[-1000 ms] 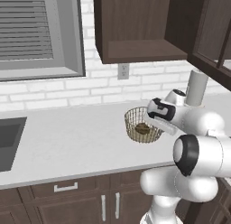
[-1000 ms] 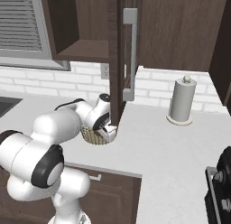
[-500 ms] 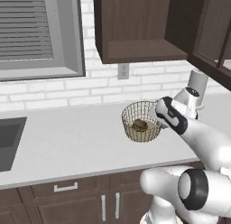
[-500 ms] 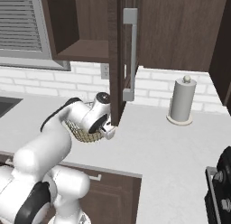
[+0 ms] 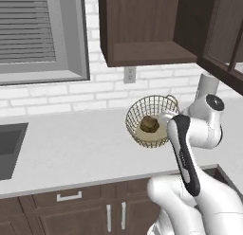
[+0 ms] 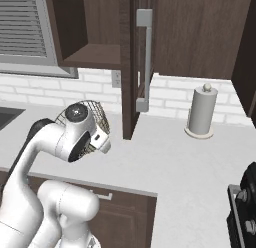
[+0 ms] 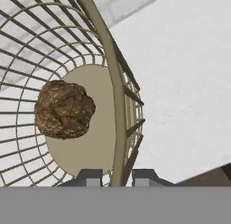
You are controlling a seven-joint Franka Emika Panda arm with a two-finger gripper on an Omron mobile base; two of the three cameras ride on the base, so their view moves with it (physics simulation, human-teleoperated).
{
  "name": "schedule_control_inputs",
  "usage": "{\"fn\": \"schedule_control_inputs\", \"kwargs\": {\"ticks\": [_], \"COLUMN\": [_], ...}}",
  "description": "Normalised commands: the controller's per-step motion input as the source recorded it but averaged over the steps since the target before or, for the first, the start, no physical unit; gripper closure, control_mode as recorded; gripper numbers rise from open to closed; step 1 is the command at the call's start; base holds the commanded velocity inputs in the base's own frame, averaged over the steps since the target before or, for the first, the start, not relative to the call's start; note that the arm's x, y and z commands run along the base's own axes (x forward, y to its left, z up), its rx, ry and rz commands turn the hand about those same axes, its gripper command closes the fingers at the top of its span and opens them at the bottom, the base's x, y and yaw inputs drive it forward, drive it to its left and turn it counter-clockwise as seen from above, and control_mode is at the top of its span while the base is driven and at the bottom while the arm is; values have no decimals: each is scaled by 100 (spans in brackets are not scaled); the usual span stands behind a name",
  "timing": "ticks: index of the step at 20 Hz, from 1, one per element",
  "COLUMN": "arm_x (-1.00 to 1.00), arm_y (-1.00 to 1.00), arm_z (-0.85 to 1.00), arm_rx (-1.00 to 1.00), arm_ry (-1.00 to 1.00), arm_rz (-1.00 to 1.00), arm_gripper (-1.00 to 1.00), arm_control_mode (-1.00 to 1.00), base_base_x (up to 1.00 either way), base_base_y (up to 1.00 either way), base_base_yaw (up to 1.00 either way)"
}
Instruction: Open the cabinet, pick up the bread from the cabinet and place it in the basket. Then move the basket to the dining counter.
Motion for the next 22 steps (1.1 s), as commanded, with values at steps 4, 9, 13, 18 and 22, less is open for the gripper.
{"fn": "schedule_control_inputs", "kwargs": {"ticks": [4,9,13,18,22], "arm_x": [-67,-68,-56,-61,-49], "arm_y": [9,-7,-1,6,34], "arm_z": [80,89,81,50,19], "arm_rx": [-15,-5,0,10,31], "arm_ry": [-9,-2,3,11,16], "arm_rz": [0,0,-1,-5,-13], "arm_gripper": [100,100,100,100,100], "arm_control_mode": [-100,-100,-100,-100,-100], "base_base_x": [0,0,0,0,0], "base_base_y": [0,0,0,0,0], "base_base_yaw": [0,0,0,0,0]}}
